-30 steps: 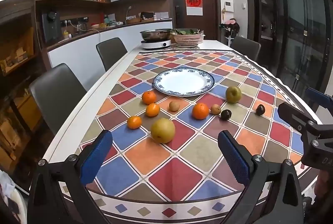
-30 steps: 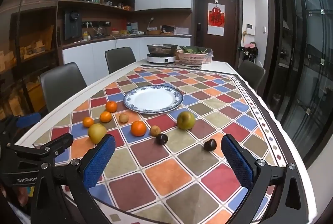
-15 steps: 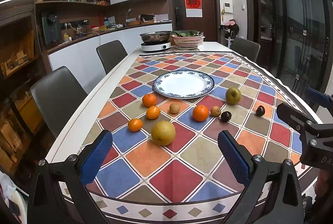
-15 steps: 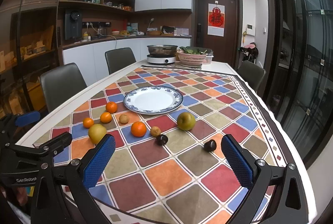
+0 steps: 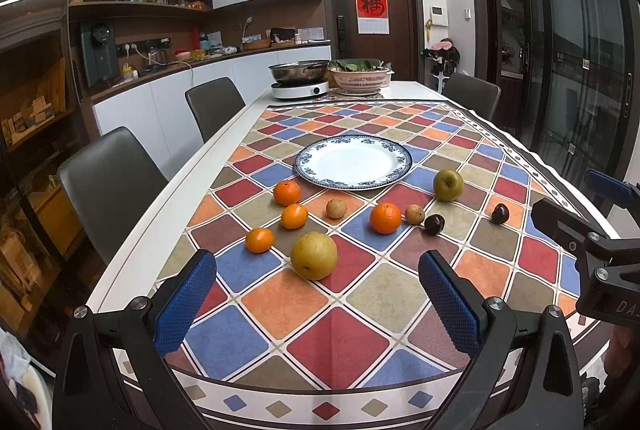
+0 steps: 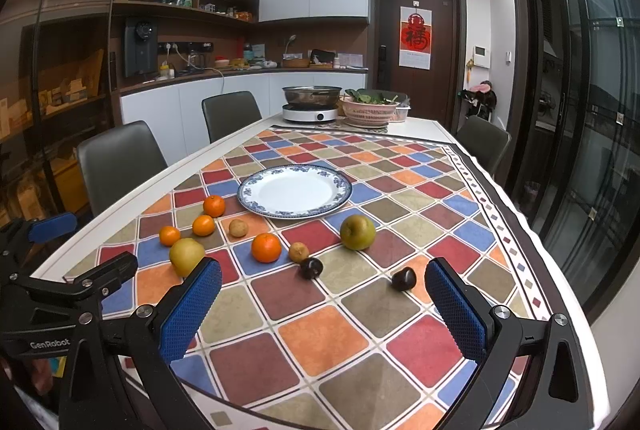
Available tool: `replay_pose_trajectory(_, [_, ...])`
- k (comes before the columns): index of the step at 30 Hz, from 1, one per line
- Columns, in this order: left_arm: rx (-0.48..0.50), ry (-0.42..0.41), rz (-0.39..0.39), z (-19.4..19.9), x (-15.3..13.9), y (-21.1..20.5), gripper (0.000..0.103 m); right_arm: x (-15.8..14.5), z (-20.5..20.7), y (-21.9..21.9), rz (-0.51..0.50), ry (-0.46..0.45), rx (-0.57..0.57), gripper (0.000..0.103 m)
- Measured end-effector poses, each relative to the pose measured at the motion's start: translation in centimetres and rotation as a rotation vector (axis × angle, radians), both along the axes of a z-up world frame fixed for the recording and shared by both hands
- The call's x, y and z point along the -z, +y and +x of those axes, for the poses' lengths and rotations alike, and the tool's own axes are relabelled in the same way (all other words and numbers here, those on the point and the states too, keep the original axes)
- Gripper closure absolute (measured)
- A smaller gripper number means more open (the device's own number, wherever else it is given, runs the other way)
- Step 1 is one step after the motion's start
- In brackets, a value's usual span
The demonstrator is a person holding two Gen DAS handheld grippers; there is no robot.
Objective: Organize fruits
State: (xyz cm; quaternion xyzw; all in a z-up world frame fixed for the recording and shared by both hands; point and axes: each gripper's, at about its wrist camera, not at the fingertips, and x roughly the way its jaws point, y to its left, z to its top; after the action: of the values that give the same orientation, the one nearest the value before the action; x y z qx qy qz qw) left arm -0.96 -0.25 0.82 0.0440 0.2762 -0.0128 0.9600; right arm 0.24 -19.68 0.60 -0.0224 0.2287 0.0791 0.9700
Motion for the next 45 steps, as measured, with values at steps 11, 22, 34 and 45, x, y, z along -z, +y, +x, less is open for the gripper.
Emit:
replay_pose_trajectory(11, [0.000, 0.000, -0.001, 0.00, 0.04, 0.03, 0.000, 0.00, 0.07, -0.08, 0.001, 0.001, 0.000, 0.001])
replay_pose_trajectory(22, [0.000, -0.001, -0.001, -0.02, 0.09, 0.04, 0.000, -0.01, 0.06, -0.09, 0.002, 0.001, 0.001, 0.001])
replay_pose_trajectory(34, [0.000, 0.000, -0.002, -0.02, 0.11, 0.06, 0.000, 0.00, 0.07, -0.10, 0.004, 0.004, 0.001, 0.001])
replay_pose_trajectory(45, [0.001, 0.010, -0.002, 0.14, 0.25, 0.09, 0.000, 0.66, 0.40, -0.01, 0.007, 0.026, -0.005, 0.001])
